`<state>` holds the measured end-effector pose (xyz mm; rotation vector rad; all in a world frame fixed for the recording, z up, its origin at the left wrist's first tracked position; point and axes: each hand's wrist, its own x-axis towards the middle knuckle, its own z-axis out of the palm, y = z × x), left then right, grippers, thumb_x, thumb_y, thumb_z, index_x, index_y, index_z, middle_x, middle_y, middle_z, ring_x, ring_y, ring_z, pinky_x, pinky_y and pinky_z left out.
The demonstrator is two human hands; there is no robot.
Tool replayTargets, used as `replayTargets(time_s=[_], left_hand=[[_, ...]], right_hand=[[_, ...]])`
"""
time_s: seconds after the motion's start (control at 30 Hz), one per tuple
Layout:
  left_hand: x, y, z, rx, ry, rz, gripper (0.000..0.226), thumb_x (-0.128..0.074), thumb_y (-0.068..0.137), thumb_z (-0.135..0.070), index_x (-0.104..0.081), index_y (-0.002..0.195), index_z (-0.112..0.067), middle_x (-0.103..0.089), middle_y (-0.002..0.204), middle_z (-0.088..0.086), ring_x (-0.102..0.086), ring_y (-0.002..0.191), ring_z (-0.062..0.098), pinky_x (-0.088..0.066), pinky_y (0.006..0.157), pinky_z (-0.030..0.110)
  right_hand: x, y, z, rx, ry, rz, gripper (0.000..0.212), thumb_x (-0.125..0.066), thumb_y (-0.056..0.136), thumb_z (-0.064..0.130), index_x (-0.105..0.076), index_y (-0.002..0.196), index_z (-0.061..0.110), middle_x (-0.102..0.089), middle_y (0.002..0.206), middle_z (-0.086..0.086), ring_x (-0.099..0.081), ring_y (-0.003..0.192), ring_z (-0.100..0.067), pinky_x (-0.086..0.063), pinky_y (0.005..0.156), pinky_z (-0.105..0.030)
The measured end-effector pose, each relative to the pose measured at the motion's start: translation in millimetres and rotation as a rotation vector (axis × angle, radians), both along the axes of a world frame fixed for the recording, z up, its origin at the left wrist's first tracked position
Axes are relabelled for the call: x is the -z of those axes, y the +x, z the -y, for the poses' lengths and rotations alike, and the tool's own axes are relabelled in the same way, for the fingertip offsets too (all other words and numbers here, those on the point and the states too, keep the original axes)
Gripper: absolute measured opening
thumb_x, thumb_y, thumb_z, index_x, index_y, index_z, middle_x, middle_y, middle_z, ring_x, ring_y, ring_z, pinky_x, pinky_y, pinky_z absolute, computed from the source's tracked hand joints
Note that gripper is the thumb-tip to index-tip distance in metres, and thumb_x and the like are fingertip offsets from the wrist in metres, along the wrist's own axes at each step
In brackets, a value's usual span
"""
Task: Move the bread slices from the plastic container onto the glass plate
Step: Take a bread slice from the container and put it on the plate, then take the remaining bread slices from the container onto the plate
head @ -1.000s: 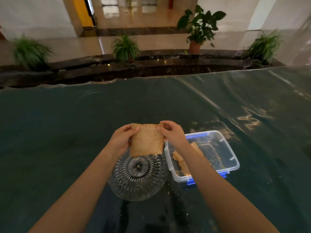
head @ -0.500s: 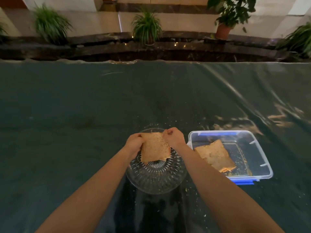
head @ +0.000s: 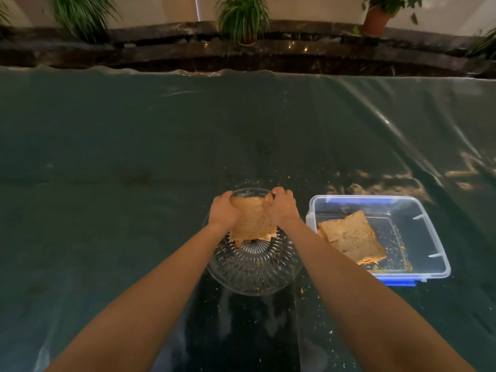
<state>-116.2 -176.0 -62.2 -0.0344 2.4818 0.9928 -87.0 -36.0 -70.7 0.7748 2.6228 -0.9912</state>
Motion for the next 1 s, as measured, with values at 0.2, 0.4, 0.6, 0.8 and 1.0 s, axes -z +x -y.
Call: replayTargets(time_s=[0.2,0.4,0.6,0.8,1.0], left_hand=[[-22.2,0.0,-3.2,0.201,-0.146,-0.116,0.049,-0.041,0.086,-0.005,-0.046,0.134,-0.007,-0.044,0.137,0.019,-0.04,0.127,0.034,-0.037,0.107,0.043],[-54.2,4.3,-11.6,0.3,-0.228,-0.152,0.035,-0.041,0.085,-0.004,-0.063,0.113,-0.003,-0.063,0.119,0.017,-0.059,0.108,0.031,-0.047,0.093,0.04],[-88.3,14.8,-35.9,0.388,-0.269,-0.152,0.032,-0.039,0.089,-0.005,-0.069,0.083,0.002,-0.07,0.094,0.017,-0.064,0.096,0.032,-0.049,0.088,0.039],[-109.4,39.8,-81.7,0.419,-0.178,-0.12,0.033,-0.039,0.092,-0.008,-0.067,0.105,0.004,-0.065,0.118,0.018,-0.058,0.113,0.03,-0.043,0.099,0.037],[-113.2,67.7,-140.4,0.518,-0.128,-0.1,0.031,-0.041,0.088,-0.006,-0.066,0.098,0.009,-0.066,0.109,0.026,-0.061,0.104,0.036,-0.048,0.087,0.035]], right_hand=[[-19.4,3.6,-12.4,-0.097,0.005,0.054,0.055,-0.055,0.088,0.026,-0.034,0.135,0.007,-0.034,0.137,-0.02,-0.038,0.125,-0.038,-0.038,0.105,-0.044],[-49.3,11.8,-33.1,-0.092,-0.159,0.051,0.058,-0.058,0.087,0.031,-0.038,0.135,0.006,-0.045,0.131,-0.02,-0.053,0.112,-0.034,-0.045,0.092,-0.038],[-90.8,37.8,-62.6,-0.08,-0.512,0.095,0.041,-0.052,0.092,0.027,-0.047,0.128,0.007,-0.055,0.119,-0.013,-0.057,0.105,-0.027,-0.05,0.085,-0.035],[-108.3,75.7,-108.4,-0.008,-0.491,0.044,0.029,-0.051,0.092,0.026,-0.055,0.116,0.011,-0.063,0.118,-0.012,-0.063,0.098,-0.023,-0.053,0.087,-0.036],[-100.4,122.8,-161.9,0.092,-0.461,0.059,0.032,-0.047,0.094,0.027,-0.054,0.118,0.007,-0.062,0.12,-0.017,-0.063,0.104,-0.028,-0.052,0.089,-0.038]])
